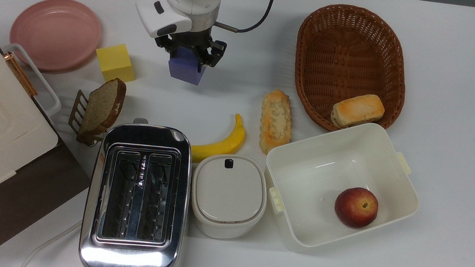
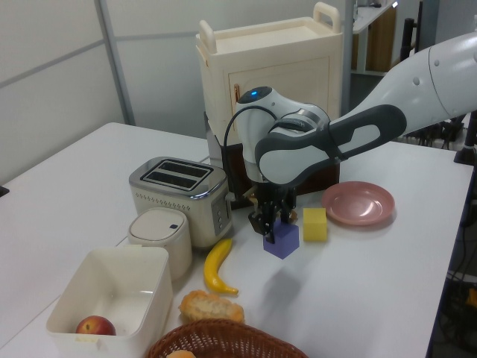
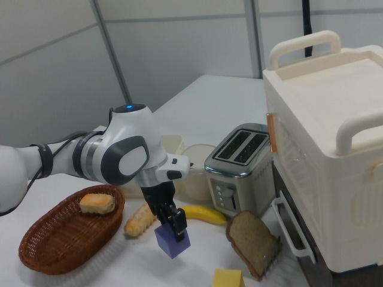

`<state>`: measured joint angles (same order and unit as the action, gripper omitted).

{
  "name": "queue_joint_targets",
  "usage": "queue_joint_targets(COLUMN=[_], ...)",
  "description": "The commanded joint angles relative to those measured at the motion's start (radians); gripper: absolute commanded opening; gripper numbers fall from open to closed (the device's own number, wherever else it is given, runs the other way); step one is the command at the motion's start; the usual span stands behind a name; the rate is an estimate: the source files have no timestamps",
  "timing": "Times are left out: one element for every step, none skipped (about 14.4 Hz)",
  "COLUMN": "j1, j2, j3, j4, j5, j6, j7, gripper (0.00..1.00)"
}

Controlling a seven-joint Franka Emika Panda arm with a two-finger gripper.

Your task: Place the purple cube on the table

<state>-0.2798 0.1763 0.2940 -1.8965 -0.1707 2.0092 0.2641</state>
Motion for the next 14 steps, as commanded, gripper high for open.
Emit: queue_joint_targets(j1=[0.005,0.005,0.005,0.005,0.005,0.005,0.005,0.005,0.004,0.004,-0.001,-0.001,0.008,0.046], j2=[-0.008,-0.006,-0.003,-0.001,-0.001,-0.001,-0.001,-0.001,-0.004,-0.011,-0.023,-0.043,-0.054,-0.058], j3=[0.001,0.004,0.004,0.004,0.004,0.004,0.004,0.004,0.004,0.004,-0.001,-0.019,-0.053,-0.114], j4=[-0.01,-0.01,-0.009,-0.009,-0.009,-0.009,-0.009,-0.007,0.002,0.017,0.052,0.1,0.128,0.154], j5=[-0.016,-0.018,-0.018,-0.019,-0.02,-0.02,-0.02,-0.02,-0.02,-0.02,-0.02,-0.02,-0.02,-0.018], j6=[-0.014,-0.012,-0.01,-0.007,-0.006,-0.006,-0.006,-0.006,-0.01,-0.018,-0.036,-0.084,-0.101,-0.107], j7=[0.05,0.05,0.052,0.052,0.052,0.052,0.053,0.055,0.056,0.072,0.11,0.113,0.107,0.098], gripper=[1.0,1.0,1.0,1.0,1.0,1.0,1.0,1.0,1.0,1.0,1.0,1.0,1.0,1.0])
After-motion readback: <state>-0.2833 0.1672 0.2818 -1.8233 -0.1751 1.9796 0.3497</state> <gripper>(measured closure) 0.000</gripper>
